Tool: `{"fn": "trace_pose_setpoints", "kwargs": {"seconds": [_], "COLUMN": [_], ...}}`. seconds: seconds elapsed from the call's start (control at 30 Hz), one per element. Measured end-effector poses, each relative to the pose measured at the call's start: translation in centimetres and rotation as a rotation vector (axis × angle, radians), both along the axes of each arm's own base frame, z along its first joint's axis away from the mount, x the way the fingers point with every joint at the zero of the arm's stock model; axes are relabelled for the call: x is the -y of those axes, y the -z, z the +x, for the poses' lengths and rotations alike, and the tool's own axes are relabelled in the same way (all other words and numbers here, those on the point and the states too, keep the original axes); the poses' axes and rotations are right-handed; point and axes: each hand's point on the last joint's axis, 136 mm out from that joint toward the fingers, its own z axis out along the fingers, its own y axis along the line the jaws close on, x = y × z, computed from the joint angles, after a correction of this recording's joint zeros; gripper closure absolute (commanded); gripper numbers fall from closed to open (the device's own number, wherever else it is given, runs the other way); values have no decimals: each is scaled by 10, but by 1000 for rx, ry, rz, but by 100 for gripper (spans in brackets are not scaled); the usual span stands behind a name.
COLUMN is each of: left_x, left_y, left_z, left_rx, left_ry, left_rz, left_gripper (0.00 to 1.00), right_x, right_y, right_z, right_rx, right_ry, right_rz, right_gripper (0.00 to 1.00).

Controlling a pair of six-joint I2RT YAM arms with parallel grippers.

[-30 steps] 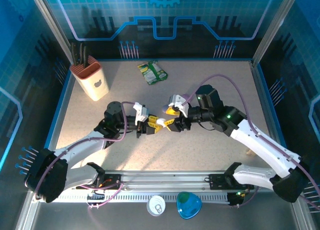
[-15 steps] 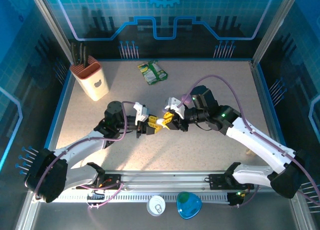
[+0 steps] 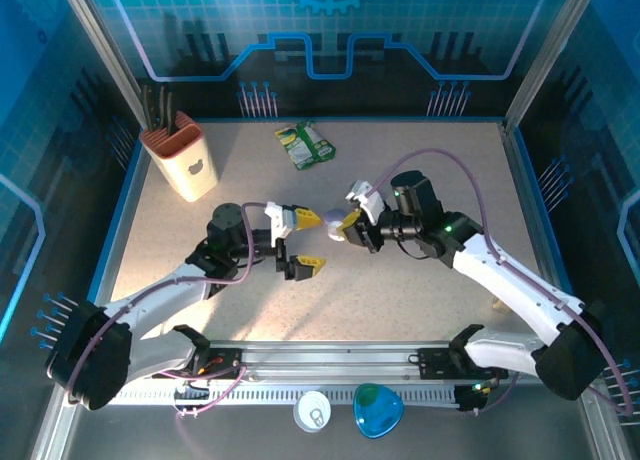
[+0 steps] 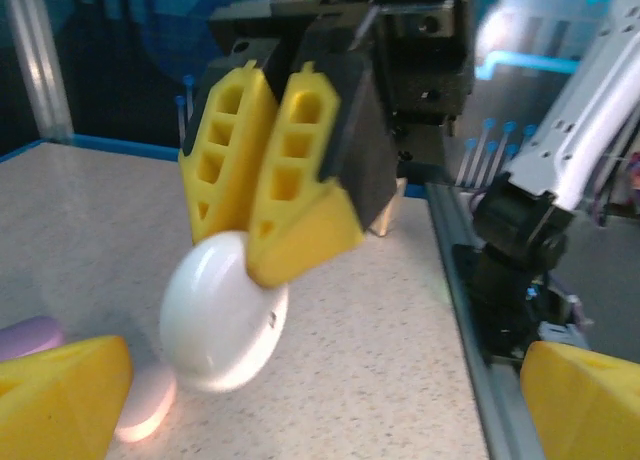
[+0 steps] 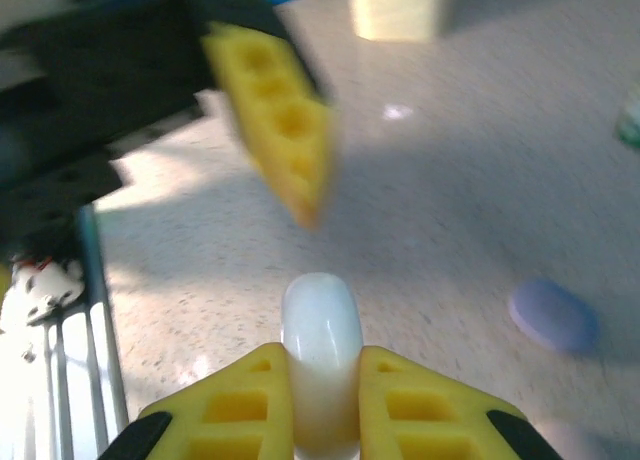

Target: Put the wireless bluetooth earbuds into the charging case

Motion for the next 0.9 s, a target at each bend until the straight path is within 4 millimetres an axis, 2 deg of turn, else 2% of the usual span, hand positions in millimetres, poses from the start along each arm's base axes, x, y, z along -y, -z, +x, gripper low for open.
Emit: {"fn": "trace_pose_setpoints", "kwargs": {"seconds": [0.1, 0.17, 0.23, 0.4, 0.5, 0.63, 0.73, 0.8, 0.9], "left_x": [-5, -8, -9, -9, -9, -7, -5, -4, -5], "left_y": [18, 30, 43, 85, 107, 120, 121, 120, 120], "left_z": [10, 15, 21, 26, 23, 20, 22, 25, 28], "left_rx": [-1, -9, -15, -63, -96, -111, -113, -107, -106], "left_ry": [-75, -109, -139, -156, -144, -127, -123, -124, -140], "left_rz": [44, 78, 120, 238, 299, 345, 358, 361, 368], "left_gripper": [1, 1, 1, 1, 1, 1, 1, 1, 1], "right_x": [15, 21, 24, 28, 29, 29, 29, 30, 31], "right_y": [21, 41, 69, 127, 150, 167, 175, 180, 183], "right_z": [22, 30, 32, 31, 29, 31, 35, 36, 36], "right_rx": [-105, -181, -293, -507, -584, -640, -657, -663, -658], "right_ry": [166, 244, 324, 473, 534, 586, 608, 619, 626], "right_rz": [29, 47, 57, 82, 103, 121, 121, 115, 105], "right_gripper": [86, 86, 90, 89, 88, 82, 76, 68, 61]}}
